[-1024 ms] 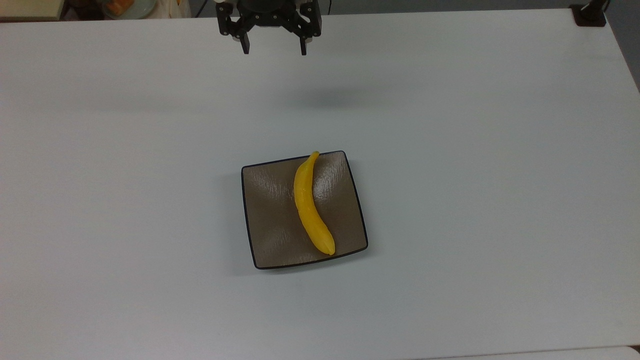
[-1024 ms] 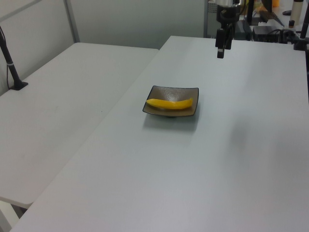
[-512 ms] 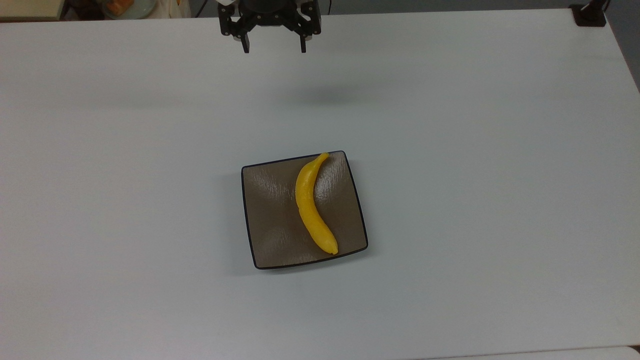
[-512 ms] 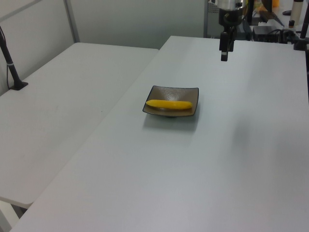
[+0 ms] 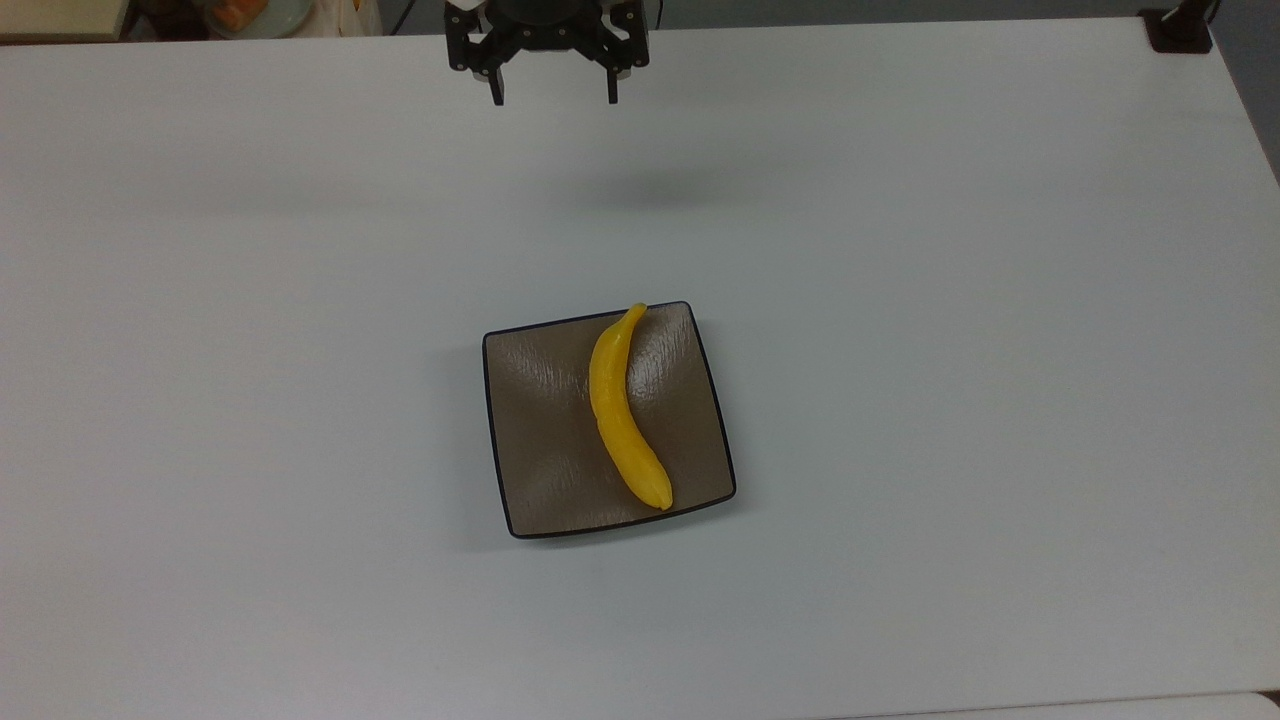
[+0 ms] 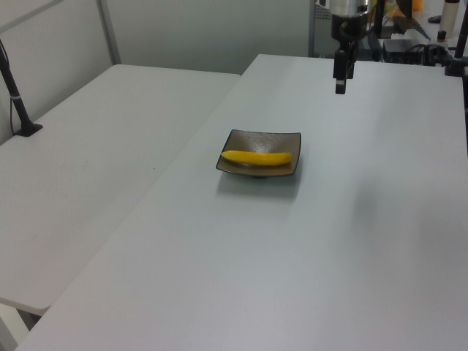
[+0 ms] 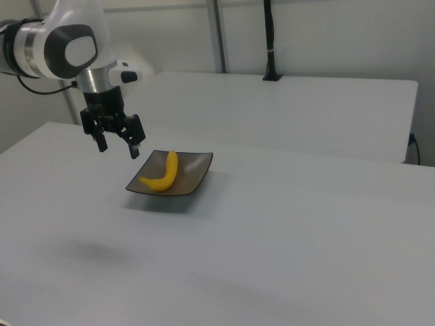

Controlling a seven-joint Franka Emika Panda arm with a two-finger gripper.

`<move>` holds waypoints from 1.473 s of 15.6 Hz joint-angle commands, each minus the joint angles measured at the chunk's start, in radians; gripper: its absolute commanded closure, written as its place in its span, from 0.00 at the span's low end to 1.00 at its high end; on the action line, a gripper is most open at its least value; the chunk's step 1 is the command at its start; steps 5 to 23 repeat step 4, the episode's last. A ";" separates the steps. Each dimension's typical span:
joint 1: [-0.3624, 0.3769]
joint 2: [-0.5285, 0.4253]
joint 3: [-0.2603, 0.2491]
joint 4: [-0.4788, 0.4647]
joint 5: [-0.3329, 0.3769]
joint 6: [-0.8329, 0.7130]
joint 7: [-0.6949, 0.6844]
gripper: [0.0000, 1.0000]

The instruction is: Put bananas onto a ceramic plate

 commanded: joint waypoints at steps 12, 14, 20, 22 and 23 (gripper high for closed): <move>-0.008 -0.029 0.012 -0.030 -0.031 0.010 -0.009 0.00; -0.008 -0.029 0.012 -0.030 -0.031 0.010 -0.009 0.00; -0.008 -0.029 0.012 -0.030 -0.031 0.010 -0.009 0.00; -0.008 -0.029 0.012 -0.030 -0.031 0.010 -0.009 0.00; -0.008 -0.029 0.012 -0.030 -0.031 0.010 -0.009 0.00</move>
